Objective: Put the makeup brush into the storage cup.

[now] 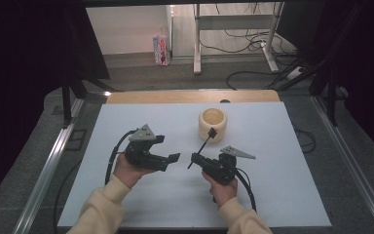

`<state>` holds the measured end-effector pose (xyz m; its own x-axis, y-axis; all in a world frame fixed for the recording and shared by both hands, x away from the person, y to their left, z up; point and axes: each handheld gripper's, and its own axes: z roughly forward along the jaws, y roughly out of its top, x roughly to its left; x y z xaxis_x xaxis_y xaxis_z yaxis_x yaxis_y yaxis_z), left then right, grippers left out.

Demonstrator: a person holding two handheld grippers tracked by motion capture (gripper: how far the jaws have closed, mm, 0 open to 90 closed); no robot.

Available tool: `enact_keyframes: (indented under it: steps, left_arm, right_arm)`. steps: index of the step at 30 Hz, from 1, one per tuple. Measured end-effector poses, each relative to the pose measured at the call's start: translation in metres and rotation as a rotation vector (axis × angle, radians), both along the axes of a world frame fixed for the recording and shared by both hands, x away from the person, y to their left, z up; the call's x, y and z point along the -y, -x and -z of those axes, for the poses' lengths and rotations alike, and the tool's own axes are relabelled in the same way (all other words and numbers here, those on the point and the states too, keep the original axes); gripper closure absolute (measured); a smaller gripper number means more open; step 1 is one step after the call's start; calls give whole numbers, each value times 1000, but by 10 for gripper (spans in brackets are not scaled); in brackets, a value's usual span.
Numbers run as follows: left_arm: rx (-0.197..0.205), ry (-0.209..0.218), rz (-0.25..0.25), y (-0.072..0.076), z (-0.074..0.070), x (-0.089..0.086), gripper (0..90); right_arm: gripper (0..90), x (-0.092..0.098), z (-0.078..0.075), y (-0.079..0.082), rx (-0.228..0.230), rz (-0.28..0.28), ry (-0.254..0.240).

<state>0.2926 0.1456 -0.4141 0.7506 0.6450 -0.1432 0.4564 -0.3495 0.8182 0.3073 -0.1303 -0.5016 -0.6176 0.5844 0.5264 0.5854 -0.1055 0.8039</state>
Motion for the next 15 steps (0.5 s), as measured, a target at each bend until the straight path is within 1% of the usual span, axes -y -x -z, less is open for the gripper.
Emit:
enact_keyframes:
  steps: [3, 6, 10, 14, 15]
  left_arm:
    - [-3, 7, -30, 7, 3, -10, 102]
    - [-11, 5, -41, 15, 7, -19, 83]
    - [-26, -22, -50, 26, 15, -29, 65]
    - [-53, -67, -74, 38, 30, -39, 54]
    - [-61, -72, -80, 40, 35, -42, 53]
  right_arm:
    - [852, 0, -2, 1, 4, 1, 4]
    - [853, 0, -4, 1, 14, -2, 13]
    - [853, 1, -9, 2, 32, -5, 17]
    - [852, 3, -11, 3, 34, -7, 9]
    - [853, 4, -12, 3, 33, -7, 7]
